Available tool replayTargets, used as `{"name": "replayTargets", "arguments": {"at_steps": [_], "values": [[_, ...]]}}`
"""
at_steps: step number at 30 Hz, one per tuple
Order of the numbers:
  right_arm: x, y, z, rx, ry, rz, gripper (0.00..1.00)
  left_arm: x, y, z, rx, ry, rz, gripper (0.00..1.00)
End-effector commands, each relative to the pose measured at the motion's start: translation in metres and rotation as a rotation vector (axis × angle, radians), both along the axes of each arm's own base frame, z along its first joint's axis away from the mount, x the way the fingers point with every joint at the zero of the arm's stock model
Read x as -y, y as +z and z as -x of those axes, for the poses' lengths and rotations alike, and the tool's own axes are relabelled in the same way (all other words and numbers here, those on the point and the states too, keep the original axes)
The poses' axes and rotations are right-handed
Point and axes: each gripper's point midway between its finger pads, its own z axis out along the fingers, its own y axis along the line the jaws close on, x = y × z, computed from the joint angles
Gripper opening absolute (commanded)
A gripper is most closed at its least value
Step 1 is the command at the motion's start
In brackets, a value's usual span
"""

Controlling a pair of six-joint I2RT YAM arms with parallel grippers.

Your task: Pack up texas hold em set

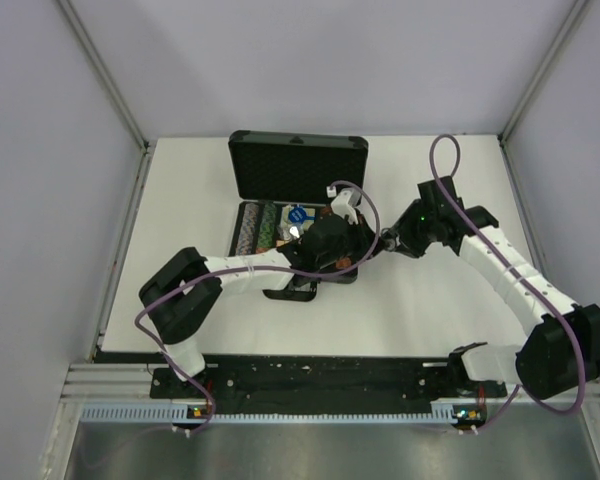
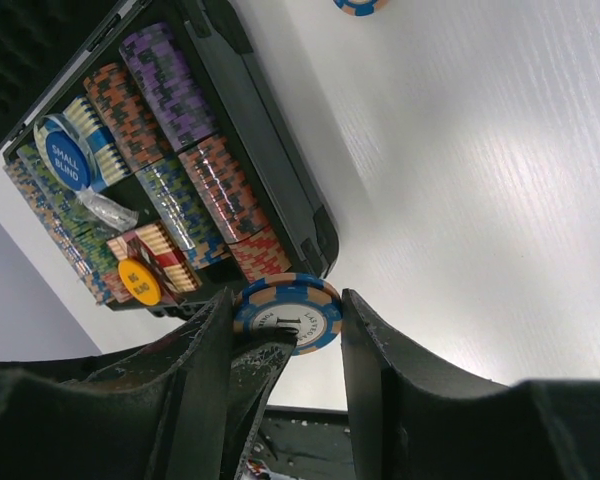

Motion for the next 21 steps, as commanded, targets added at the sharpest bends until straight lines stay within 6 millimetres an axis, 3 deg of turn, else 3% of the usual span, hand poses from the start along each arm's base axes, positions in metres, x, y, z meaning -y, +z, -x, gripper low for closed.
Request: {"name": "replayTargets", "arguments": {"at_steps": [1, 3, 7, 13, 17, 21], "values": [[-0.002, 0.008, 0.011, 0.016, 0.032, -0.009, 0.45, 0.008, 0.039, -0.015, 0.109, 0.018, 0.063, 0.00], [0.003, 0.013, 0.008, 0.046, 0.029, 0.014, 0.56, 0.008, 0.038, -0.008, 0.112, -0.021, 0.051, 0.00], [0.010, 0.030, -0.001, 0.117, 0.018, 0.047, 0.68, -0.001, 0.031, 0.003, 0.141, -0.067, -0.011, 0.00], [0.030, 0.049, -0.002, 0.180, 0.003, 0.122, 0.70, -0.029, 0.018, 0.025, 0.273, -0.213, -0.183, 0.00], [0.048, 0.051, 0.007, 0.196, -0.013, 0.174, 0.70, -0.065, 0.015, 0.031, 0.399, -0.300, -0.341, 0.00], [0.063, 0.049, 0.017, 0.208, -0.036, 0.209, 0.70, -0.100, 0.007, 0.048, 0.544, -0.537, -0.505, 0.00]]}}
